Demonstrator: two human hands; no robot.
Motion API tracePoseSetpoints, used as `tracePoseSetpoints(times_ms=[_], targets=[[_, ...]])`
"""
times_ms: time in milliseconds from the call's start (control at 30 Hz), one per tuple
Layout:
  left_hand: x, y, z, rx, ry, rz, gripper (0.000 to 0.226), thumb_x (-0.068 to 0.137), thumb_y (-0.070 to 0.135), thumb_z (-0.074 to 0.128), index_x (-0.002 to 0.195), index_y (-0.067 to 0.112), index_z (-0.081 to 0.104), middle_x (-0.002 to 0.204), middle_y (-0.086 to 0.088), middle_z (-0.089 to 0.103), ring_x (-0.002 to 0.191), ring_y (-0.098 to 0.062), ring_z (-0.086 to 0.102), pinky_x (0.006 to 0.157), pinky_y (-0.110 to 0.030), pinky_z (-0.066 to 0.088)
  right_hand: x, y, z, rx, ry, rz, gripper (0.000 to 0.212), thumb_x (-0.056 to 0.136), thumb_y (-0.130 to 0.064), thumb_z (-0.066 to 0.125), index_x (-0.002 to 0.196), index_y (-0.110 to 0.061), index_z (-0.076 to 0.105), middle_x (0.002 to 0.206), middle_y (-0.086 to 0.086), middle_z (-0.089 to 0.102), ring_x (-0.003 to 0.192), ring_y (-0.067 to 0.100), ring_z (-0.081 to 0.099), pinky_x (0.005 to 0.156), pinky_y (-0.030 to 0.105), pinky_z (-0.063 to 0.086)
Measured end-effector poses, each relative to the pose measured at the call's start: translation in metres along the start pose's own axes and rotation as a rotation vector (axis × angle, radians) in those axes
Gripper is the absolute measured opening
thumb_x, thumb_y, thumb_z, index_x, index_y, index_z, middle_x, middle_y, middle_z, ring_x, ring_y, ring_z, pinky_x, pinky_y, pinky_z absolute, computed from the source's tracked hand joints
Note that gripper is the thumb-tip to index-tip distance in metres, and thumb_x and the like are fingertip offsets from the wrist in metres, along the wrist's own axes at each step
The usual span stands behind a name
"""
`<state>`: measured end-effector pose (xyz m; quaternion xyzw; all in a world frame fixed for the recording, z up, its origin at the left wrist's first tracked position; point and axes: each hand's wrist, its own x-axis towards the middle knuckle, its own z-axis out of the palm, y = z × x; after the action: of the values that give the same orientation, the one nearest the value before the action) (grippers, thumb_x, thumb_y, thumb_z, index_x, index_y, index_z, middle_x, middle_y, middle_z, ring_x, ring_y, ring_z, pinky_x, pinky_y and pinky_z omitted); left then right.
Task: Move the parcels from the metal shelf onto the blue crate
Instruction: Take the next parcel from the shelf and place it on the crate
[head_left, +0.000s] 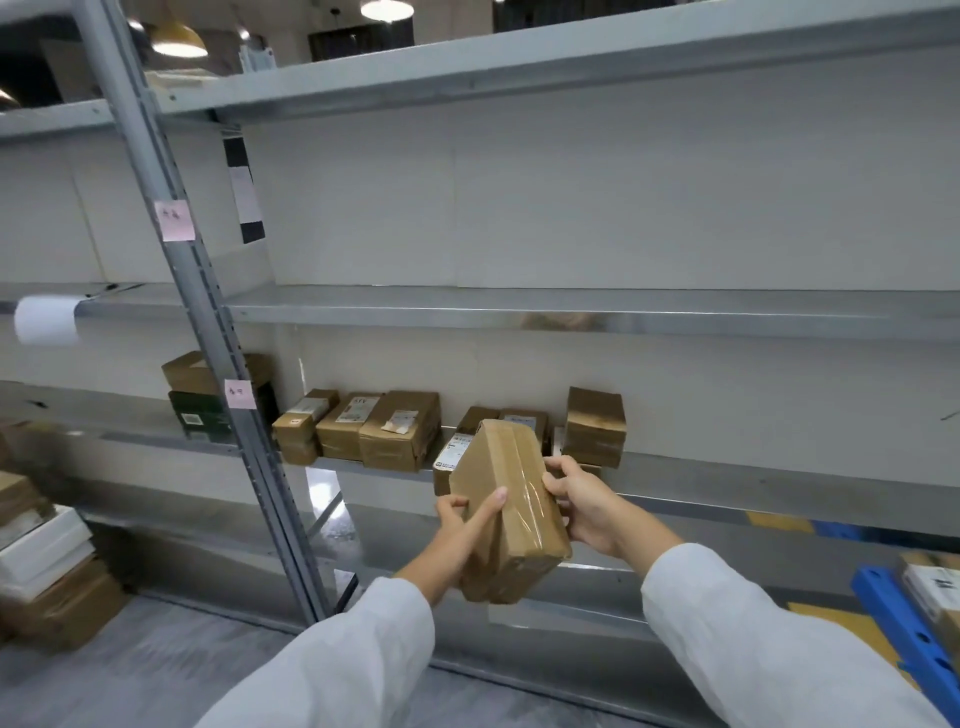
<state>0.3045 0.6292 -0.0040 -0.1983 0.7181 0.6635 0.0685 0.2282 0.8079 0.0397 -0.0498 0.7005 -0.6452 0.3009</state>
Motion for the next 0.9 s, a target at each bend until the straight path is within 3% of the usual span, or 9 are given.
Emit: tracePoseSetpoints(times_ms=[100, 200, 300, 433, 533, 600, 667, 733, 900], targets=[[-0.001, 0.006, -0.006, -0.047, -0.002, 0.016, 0.11, 0.042, 0.092, 0.064, 0.126, 0.036, 0.022, 0.121, 0.004, 0.047, 0.101, -0.018, 0.054, 0.065, -0.04, 0.056, 0.001, 0.006, 0.007, -0.008, 0.067, -0.024, 0.024, 0.104, -0.029, 0.04, 0.118, -0.019, 0.057, 0.114, 0.012, 0.062, 0.099, 0.027, 0.061, 0.078, 0.044, 0.054], [-0.003, 0.009, -0.008, -0.045, -0.011, 0.033, 0.099, 0.049, 0.092, 0.062, 0.124, 0.038, 0.027, 0.123, 0.005, 0.05, 0.104, -0.017, 0.056, 0.064, -0.041, 0.058, 0.004, 0.012, 0.015, -0.036, 0.056, 0.053, 0.027, 0.098, -0.034, 0.055, 0.12, -0.018, 0.057, 0.113, 0.013, 0.067, 0.104, 0.031, 0.065, 0.091, 0.052, 0.054], [-0.002, 0.008, -0.008, -0.076, -0.013, 0.069, 0.087, 0.054, 0.093, 0.058, 0.121, 0.044, 0.035, 0.121, 0.008, 0.056, 0.105, -0.015, 0.058, 0.061, -0.039, 0.059, 0.004, 0.018, 0.016, -0.064, -0.04, 0.139, 0.038, 0.091, -0.046, 0.06, 0.113, -0.015, 0.064, 0.111, 0.013, 0.069, 0.105, 0.034, 0.064, 0.09, 0.056, 0.054], [-0.001, 0.008, -0.011, -0.074, -0.003, 0.092, 0.082, 0.056, 0.09, 0.057, 0.121, 0.04, 0.051, 0.114, 0.006, 0.071, 0.104, -0.019, 0.068, 0.095, -0.048, 0.053, 0.005, 0.021, 0.012, -0.157, -0.073, 0.156, 0.075, 0.082, -0.077, 0.042, 0.123, -0.017, 0.058, 0.122, 0.011, 0.064, 0.112, 0.031, 0.06, 0.085, 0.047, 0.056], [-0.009, 0.006, -0.015, -0.061, -0.047, 0.161, 0.066, 0.072, 0.081, 0.058, 0.122, 0.039, 0.056, 0.11, 0.011, 0.073, 0.099, -0.012, 0.071, 0.086, -0.041, 0.058, 0.005, 0.019, 0.01, -0.143, 0.056, 0.151, 0.084, 0.075, -0.08, 0.048, 0.127, -0.014, 0.052, 0.119, 0.01, 0.066, 0.107, 0.03, 0.063, 0.077, 0.042, 0.057], [-0.013, 0.005, -0.017, -0.074, -0.034, 0.223, 0.048, 0.083, 0.066, 0.06, 0.124, 0.042, 0.055, 0.108, 0.011, 0.072, 0.095, -0.009, 0.071, 0.073, -0.034, 0.06, 0.005, 0.017, 0.006, -0.121, 0.114, 0.118, 0.084, 0.072, -0.076, 0.055, 0.122, -0.009, 0.057, 0.103, 0.008, 0.073, 0.091, 0.025, 0.071, 0.067, 0.037, 0.057], [-0.015, 0.005, -0.017, -0.101, 0.035, 0.277, 0.033, 0.091, 0.05, 0.06, 0.123, 0.046, 0.053, 0.101, 0.012, 0.072, 0.089, -0.006, 0.072, 0.064, -0.028, 0.059, 0.006, 0.015, 0.001, -0.061, 0.152, 0.067, 0.075, 0.076, -0.069, 0.057, 0.121, -0.008, 0.059, 0.095, 0.007, 0.076, 0.084, 0.022, 0.075, 0.073, 0.037, 0.06], [-0.013, 0.002, -0.019, -0.13, 0.11, 0.311, 0.031, 0.094, 0.037, 0.062, 0.12, 0.05, 0.052, 0.098, 0.01, 0.073, 0.088, -0.009, 0.073, 0.061, -0.027, 0.058, 0.008, 0.014, -0.002, 0.006, 0.225, 0.025, 0.06, 0.09, -0.061, 0.049, 0.124, -0.012, 0.05, 0.102, 0.008, 0.074, 0.09, 0.022, 0.073, 0.079, 0.038, 0.059], [-0.003, -0.004, -0.015, -0.171, 0.12, 0.241, 0.033, 0.099, 0.019, 0.055, 0.124, 0.041, 0.051, 0.108, -0.005, 0.072, 0.096, -0.018, 0.071, 0.063, -0.036, 0.06, 0.002, 0.012, -0.017, -0.088, 0.291, -0.032, 0.034, 0.098, -0.046, 0.048, 0.123, -0.023, 0.044, 0.109, 0.005, 0.064, 0.091, 0.019, 0.062, 0.062, 0.03, 0.046]])
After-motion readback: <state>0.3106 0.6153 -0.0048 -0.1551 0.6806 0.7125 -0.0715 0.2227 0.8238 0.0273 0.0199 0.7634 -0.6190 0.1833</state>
